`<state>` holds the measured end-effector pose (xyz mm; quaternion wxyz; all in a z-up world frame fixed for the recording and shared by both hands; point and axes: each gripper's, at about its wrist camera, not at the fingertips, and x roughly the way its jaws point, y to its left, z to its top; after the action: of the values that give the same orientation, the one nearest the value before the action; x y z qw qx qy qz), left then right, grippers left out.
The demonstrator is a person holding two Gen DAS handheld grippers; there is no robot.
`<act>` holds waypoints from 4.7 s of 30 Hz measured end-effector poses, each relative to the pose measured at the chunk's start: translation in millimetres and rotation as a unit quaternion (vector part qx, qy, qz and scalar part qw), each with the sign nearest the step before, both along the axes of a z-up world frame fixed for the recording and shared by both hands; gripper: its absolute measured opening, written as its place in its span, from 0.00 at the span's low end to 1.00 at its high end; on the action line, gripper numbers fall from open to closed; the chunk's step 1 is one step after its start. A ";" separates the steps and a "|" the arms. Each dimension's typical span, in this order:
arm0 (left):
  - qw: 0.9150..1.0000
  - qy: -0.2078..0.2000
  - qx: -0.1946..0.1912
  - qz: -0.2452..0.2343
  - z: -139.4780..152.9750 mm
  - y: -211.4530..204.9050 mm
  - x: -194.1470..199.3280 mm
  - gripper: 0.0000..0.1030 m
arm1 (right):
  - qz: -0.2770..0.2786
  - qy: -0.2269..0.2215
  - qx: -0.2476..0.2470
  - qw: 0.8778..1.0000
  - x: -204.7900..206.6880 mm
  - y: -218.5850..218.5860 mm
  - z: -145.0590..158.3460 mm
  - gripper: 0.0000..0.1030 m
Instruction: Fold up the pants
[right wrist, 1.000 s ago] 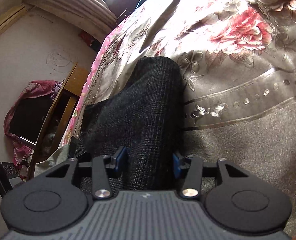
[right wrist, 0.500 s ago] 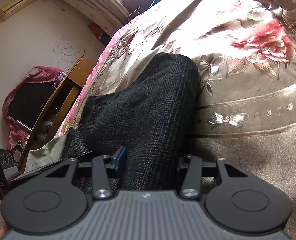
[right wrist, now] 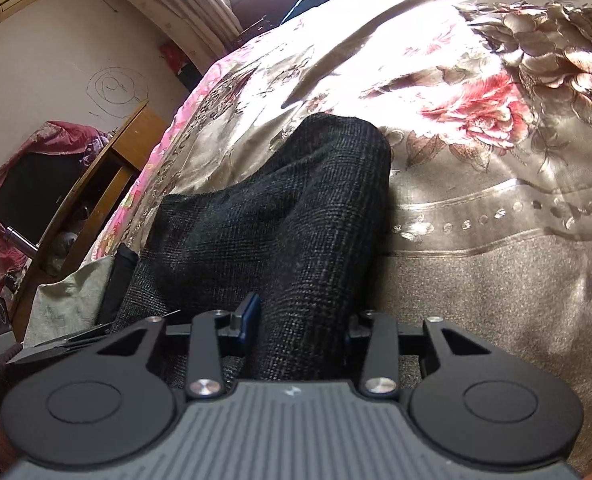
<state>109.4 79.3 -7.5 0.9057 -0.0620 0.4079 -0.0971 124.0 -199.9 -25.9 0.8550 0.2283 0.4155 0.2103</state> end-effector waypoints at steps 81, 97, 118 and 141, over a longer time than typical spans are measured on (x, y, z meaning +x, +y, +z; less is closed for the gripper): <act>0.956 -0.013 -0.035 -0.291 -8.1 -399.2 -28.8 0.86 | -0.250 0.025 -0.196 0.948 -75.4 -361.8 47.4 0.44; 0.964 -0.110 -0.038 -0.240 35.6 -399.9 -12.9 0.85 | -0.270 -0.048 -0.232 0.933 -105.3 -328.0 77.9 0.44; 0.974 -0.043 0.032 -0.221 5.1 -387.7 -55.8 0.89 | -0.232 -0.022 -0.296 0.927 -134.0 -301.9 51.1 0.42; 0.976 -0.038 -0.030 -0.212 50.7 -387.8 -134.0 0.92 | -0.236 -0.022 -0.345 0.908 -221.1 -271.9 113.2 0.44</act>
<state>-24.6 -308.5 43.2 0.8769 0.0029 0.3743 -0.3014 -97.1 -471.8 87.2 0.9141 0.0058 0.3772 -0.1488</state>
